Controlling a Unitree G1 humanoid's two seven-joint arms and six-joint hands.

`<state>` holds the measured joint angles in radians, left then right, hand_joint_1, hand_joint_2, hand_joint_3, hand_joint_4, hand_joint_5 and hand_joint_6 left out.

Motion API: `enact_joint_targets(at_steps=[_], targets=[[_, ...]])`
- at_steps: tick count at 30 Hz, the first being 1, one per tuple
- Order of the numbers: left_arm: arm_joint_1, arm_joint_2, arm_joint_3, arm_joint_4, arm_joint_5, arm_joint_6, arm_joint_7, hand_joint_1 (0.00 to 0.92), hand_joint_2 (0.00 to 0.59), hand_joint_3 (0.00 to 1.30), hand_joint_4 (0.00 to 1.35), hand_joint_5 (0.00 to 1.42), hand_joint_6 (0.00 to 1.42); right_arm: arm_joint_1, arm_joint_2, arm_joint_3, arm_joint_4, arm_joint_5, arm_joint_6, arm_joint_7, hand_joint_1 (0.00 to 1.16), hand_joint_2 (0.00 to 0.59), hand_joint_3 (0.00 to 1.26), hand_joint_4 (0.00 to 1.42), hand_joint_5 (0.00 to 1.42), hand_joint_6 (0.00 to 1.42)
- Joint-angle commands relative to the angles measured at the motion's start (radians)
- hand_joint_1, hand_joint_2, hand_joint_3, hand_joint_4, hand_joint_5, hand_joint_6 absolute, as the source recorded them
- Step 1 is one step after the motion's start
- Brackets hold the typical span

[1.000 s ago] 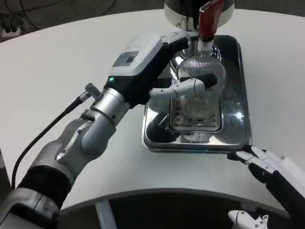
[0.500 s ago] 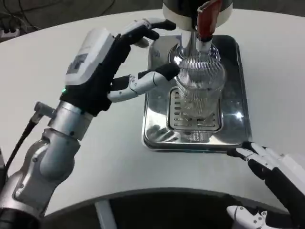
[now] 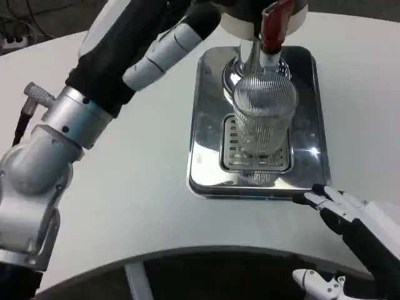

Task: Grasp the cup under the faucet to collect the drink, then remove the cup.

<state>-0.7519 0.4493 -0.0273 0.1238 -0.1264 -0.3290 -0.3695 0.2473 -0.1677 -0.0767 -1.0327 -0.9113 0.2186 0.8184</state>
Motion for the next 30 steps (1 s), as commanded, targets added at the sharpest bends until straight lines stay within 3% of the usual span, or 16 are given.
enact_joint_targets(at_steps=[1,16,30], targets=[[-0.040,0.006,-0.006,-0.027,-0.050,0.117,-0.104,0.000,0.144,0.18,0.10,0.25,0.25,0.020,0.004,-0.009,-0.015,0.018,-0.010,-0.005,0.36,0.374,0.12,0.00,0.00,0.00],[-0.156,-0.041,0.005,0.042,-0.036,0.221,-0.168,0.000,0.145,0.17,0.10,0.24,0.23,0.058,0.008,-0.051,-0.015,0.056,-0.039,-0.024,0.36,0.374,0.12,0.00,0.00,0.00],[-0.307,-0.075,-0.044,0.278,0.020,0.213,-0.263,0.000,0.142,0.17,0.10,0.24,0.23,0.071,0.011,-0.075,-0.015,0.078,-0.055,-0.025,0.36,0.374,0.12,0.00,0.00,0.00]])
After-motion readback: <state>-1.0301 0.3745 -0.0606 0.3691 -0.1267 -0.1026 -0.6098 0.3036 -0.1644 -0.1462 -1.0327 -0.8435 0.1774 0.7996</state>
